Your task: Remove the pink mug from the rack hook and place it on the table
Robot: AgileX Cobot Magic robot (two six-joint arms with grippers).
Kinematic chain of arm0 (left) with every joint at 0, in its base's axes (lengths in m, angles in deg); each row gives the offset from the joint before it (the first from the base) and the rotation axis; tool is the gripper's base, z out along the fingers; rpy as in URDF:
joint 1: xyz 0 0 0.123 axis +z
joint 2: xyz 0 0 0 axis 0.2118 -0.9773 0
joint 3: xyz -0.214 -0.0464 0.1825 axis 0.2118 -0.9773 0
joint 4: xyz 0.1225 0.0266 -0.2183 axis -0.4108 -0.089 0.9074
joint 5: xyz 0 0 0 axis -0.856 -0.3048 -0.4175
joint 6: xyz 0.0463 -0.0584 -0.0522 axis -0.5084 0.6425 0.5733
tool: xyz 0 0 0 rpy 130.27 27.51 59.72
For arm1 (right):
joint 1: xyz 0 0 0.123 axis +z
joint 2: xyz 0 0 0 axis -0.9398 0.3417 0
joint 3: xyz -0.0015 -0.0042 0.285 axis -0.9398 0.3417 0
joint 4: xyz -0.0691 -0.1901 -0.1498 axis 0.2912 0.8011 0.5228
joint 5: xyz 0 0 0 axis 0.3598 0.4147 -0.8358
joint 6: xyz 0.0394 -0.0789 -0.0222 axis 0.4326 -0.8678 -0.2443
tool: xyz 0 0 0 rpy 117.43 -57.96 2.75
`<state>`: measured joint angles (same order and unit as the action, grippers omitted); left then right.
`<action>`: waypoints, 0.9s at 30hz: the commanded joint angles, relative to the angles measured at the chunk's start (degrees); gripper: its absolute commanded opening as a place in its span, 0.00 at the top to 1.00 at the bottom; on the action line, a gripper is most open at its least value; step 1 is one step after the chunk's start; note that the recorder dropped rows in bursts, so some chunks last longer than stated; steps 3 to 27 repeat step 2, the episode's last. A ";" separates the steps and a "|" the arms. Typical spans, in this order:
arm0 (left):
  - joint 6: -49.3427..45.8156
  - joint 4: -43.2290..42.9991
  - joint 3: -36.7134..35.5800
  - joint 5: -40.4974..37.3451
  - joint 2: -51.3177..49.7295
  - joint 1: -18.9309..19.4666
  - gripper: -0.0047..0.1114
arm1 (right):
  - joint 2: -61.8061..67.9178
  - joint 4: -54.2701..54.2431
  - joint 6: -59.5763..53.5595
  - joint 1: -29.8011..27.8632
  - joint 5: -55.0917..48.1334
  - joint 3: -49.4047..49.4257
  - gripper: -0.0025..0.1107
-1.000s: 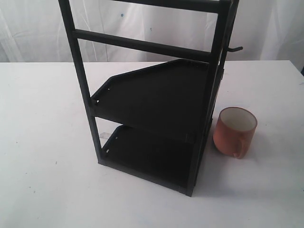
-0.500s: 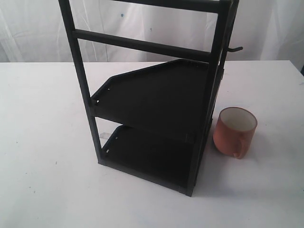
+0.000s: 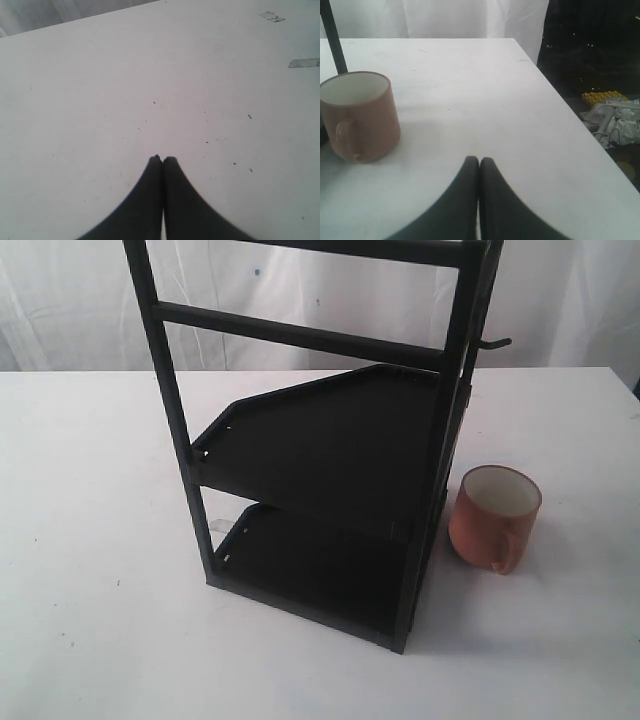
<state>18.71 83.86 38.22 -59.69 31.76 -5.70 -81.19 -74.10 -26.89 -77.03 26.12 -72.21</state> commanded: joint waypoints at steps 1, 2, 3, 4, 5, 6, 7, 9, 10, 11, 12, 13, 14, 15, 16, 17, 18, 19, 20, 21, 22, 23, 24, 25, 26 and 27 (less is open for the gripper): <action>0.13 0.68 -0.10 -0.14 0.26 0.18 0.96 | -0.12 -0.08 0.04 -0.37 0.26 0.05 0.98; 0.13 0.68 -0.10 -0.14 0.26 0.18 0.96 | -0.12 -0.08 0.04 -0.37 0.26 0.05 0.98; 0.13 0.68 -0.10 -0.14 0.26 0.18 0.96 | -0.12 -0.08 0.04 -0.37 0.26 0.05 0.98; 0.13 0.68 -0.10 -0.14 0.26 0.18 0.96 | -0.12 -0.08 0.04 -0.37 0.26 0.05 0.98; 0.13 0.68 -0.10 -0.14 0.26 0.18 0.96 | -0.12 -0.08 0.04 -0.37 0.26 0.05 0.98; 0.13 0.68 -0.10 -0.14 0.26 0.18 0.96 | -0.12 -0.08 0.04 -0.37 0.26 0.05 0.98; 0.13 0.68 -0.10 -0.14 0.26 0.18 0.96 | -0.12 -0.08 0.04 -0.37 0.26 0.05 0.98; 0.13 0.68 -0.10 -0.14 0.26 0.18 0.96 | -0.12 -0.08 0.04 -0.37 0.26 0.05 0.98; 0.13 0.68 -0.10 -0.14 0.26 0.18 0.96 | -0.12 -0.08 0.04 -0.37 0.26 0.05 0.98; 0.13 0.68 -0.10 -0.14 0.26 0.18 0.96 | -0.12 -0.08 0.04 -0.37 0.26 0.05 0.98; 0.13 0.68 -0.10 -0.14 0.26 0.18 0.96 | -0.12 -0.08 0.04 -0.37 0.26 0.05 0.98; 0.13 0.68 -0.10 -0.14 0.26 0.18 0.96 | -0.12 -0.08 0.04 -0.37 0.26 0.05 0.98; 0.13 0.68 -0.10 -0.14 0.26 0.18 0.96 | -0.12 -0.08 0.04 -0.37 0.26 0.05 0.98; 0.13 0.68 -0.10 -0.14 0.26 0.18 0.96 | -0.12 -0.08 0.04 -0.37 0.26 0.05 0.98; 0.13 0.68 -0.10 -0.14 0.26 0.18 0.96 | -0.12 -0.08 0.04 -0.37 0.26 0.05 0.98; 0.13 0.68 -0.10 -0.14 0.26 0.18 0.96 | -0.12 -0.08 0.04 -0.37 0.26 0.05 0.98; 0.13 0.68 -0.10 -0.14 0.26 0.18 0.96 | -0.12 -0.08 0.04 -0.37 0.26 0.05 0.98; 0.13 0.68 -0.10 -0.14 0.26 0.18 0.96 | -0.12 -0.08 0.04 -0.37 0.26 0.05 0.98; 0.13 0.68 -0.10 -0.14 0.26 0.18 0.96 | -0.12 -0.08 0.04 -0.37 0.26 0.05 0.98; 0.13 0.68 -0.10 -0.14 0.26 0.18 0.96 | -0.12 -0.08 0.04 -0.37 0.26 0.05 0.98; 0.13 0.68 -0.10 -0.14 0.26 0.18 0.96 | -0.12 -0.08 0.04 -0.37 0.26 0.05 0.98; 0.13 0.68 -0.10 -0.14 0.26 0.18 0.96 | -0.12 -0.08 0.04 -0.37 0.26 0.05 0.98; 0.13 0.68 -0.10 -0.14 0.26 0.18 0.96 | -0.12 -0.08 0.04 -0.37 0.26 0.05 0.98; 0.13 0.68 -0.10 -0.14 0.26 0.18 0.96 | -0.12 -0.08 0.04 -0.37 0.26 0.05 0.98; 0.13 0.68 -0.10 -0.14 0.26 0.18 0.96 | -0.12 -0.08 0.04 -0.37 0.26 0.05 0.98; 0.13 0.68 -0.10 -0.14 0.26 0.18 0.96 | -0.12 -0.08 0.04 -0.37 0.26 0.05 0.98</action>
